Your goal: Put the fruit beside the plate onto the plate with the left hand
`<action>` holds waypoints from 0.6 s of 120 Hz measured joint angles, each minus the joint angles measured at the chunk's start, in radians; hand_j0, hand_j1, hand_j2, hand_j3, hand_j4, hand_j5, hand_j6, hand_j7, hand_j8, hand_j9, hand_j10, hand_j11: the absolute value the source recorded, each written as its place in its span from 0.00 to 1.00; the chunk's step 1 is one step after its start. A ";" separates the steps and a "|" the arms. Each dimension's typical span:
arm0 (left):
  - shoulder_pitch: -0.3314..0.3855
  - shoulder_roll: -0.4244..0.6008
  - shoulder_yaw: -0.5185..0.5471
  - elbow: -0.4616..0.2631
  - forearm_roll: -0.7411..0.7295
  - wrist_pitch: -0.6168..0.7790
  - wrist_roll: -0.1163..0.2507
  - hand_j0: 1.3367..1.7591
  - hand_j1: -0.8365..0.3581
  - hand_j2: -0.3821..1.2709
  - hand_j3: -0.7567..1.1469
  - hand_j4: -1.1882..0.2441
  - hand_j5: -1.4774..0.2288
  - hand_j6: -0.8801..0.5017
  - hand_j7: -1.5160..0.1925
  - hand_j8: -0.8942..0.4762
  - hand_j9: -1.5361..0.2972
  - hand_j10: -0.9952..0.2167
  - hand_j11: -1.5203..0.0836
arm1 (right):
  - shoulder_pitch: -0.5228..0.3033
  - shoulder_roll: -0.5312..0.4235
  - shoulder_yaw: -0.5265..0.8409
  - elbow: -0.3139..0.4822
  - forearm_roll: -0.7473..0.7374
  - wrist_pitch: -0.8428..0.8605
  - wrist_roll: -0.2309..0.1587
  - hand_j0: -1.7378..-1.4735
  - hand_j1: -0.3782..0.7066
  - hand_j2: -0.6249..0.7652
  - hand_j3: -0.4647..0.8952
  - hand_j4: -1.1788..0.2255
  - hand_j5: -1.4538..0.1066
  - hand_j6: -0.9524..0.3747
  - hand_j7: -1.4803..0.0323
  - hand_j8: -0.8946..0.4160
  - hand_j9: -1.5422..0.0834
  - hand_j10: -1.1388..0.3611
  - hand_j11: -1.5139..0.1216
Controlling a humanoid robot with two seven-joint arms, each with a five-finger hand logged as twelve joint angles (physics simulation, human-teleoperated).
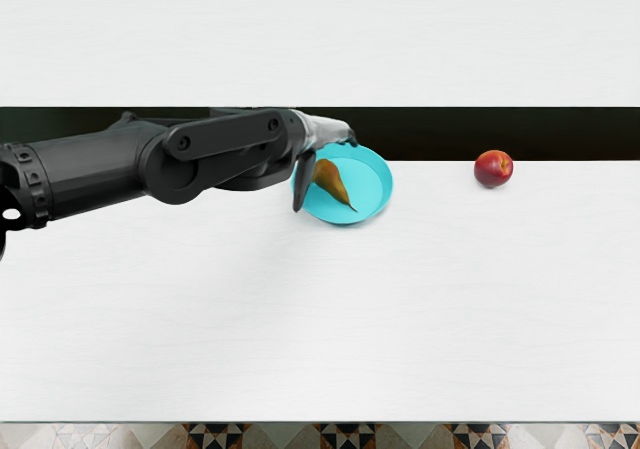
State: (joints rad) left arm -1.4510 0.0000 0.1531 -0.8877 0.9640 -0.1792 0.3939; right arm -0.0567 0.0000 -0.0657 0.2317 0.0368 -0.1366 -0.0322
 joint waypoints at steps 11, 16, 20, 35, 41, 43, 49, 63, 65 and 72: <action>-0.013 0.000 -0.030 0.001 -0.119 -0.003 0.000 0.76 0.91 0.26 0.40 0.76 0.79 0.57 0.81 0.59 0.77 0.74 0.87 | 0.000 0.000 0.000 0.000 0.000 0.000 0.000 0.30 0.06 0.45 0.34 0.82 0.91 0.70 0.95 0.66 0.93 0.74 0.90; -0.010 0.000 -0.058 -0.004 -0.162 -0.009 0.001 0.76 0.92 0.26 0.40 0.77 0.80 0.59 0.83 0.60 0.78 0.76 0.88 | 0.000 0.000 0.000 0.000 0.000 0.000 0.000 0.30 0.06 0.45 0.34 0.82 0.91 0.70 0.95 0.66 0.93 0.74 0.90; -0.007 0.015 -0.084 -0.017 -0.195 -0.029 0.001 0.76 0.93 0.25 0.40 0.78 0.81 0.59 0.84 0.61 0.79 0.77 0.89 | 0.000 0.000 0.001 0.000 0.000 0.000 0.000 0.30 0.06 0.45 0.34 0.82 0.91 0.70 0.95 0.66 0.93 0.74 0.90; 0.013 0.201 -0.151 -0.123 -0.293 -0.094 0.007 0.76 0.96 0.24 0.40 0.80 0.84 0.61 0.86 0.63 0.81 0.79 0.92 | 0.000 0.000 0.000 0.000 0.000 0.000 0.000 0.30 0.06 0.45 0.34 0.82 0.91 0.70 0.95 0.66 0.93 0.74 0.90; 0.021 0.282 -0.163 -0.179 -0.328 -0.115 0.008 0.76 0.97 0.24 0.40 0.81 0.84 0.62 0.87 0.63 0.82 0.80 0.92 | 0.000 0.000 0.000 0.001 0.000 0.000 0.000 0.30 0.06 0.45 0.34 0.82 0.91 0.70 0.95 0.66 0.93 0.74 0.90; 0.028 0.304 -0.168 -0.197 -0.340 -0.123 0.009 0.76 0.97 0.24 0.40 0.81 0.85 0.62 0.87 0.64 0.82 0.80 0.93 | 0.000 0.000 0.000 0.001 0.000 0.000 0.000 0.30 0.06 0.45 0.34 0.82 0.91 0.70 0.95 0.66 0.93 0.74 0.90; 0.056 0.373 -0.179 -0.253 -0.369 -0.146 0.010 0.76 0.97 0.24 0.40 0.81 0.85 0.62 0.87 0.64 0.82 0.80 0.93 | 0.000 0.000 0.000 0.001 0.000 0.000 0.000 0.30 0.06 0.45 0.34 0.82 0.91 0.70 0.95 0.66 0.93 0.74 0.90; 0.103 0.499 -0.201 -0.353 -0.425 -0.213 0.011 0.76 0.98 0.24 0.40 0.82 0.86 0.63 0.88 0.64 0.83 0.81 0.94 | 0.000 0.000 -0.001 0.005 0.000 0.002 0.000 0.30 0.06 0.45 0.34 0.82 0.91 0.70 0.95 0.66 0.93 0.74 0.90; 0.104 0.516 -0.202 -0.360 -0.436 -0.229 0.012 0.76 0.98 0.24 0.40 0.82 0.86 0.63 0.88 0.65 0.83 0.81 0.94 | 0.000 0.000 -0.001 0.006 0.000 0.003 0.000 0.30 0.06 0.45 0.34 0.82 0.91 0.70 0.95 0.66 0.93 0.74 0.90; 0.115 0.583 -0.209 -0.378 -0.468 -0.288 0.012 0.76 0.99 0.23 0.40 0.82 0.86 0.63 0.88 0.65 0.83 0.81 0.94 | -0.001 0.000 -0.002 0.008 0.000 0.005 0.000 0.30 0.06 0.45 0.34 0.82 0.91 0.70 0.95 0.66 0.93 0.74 0.90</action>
State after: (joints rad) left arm -1.3359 0.5830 -0.0558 -1.2658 0.4961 -0.4673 0.4055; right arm -0.0573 0.0000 -0.0673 0.2393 0.0364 -0.1319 -0.0322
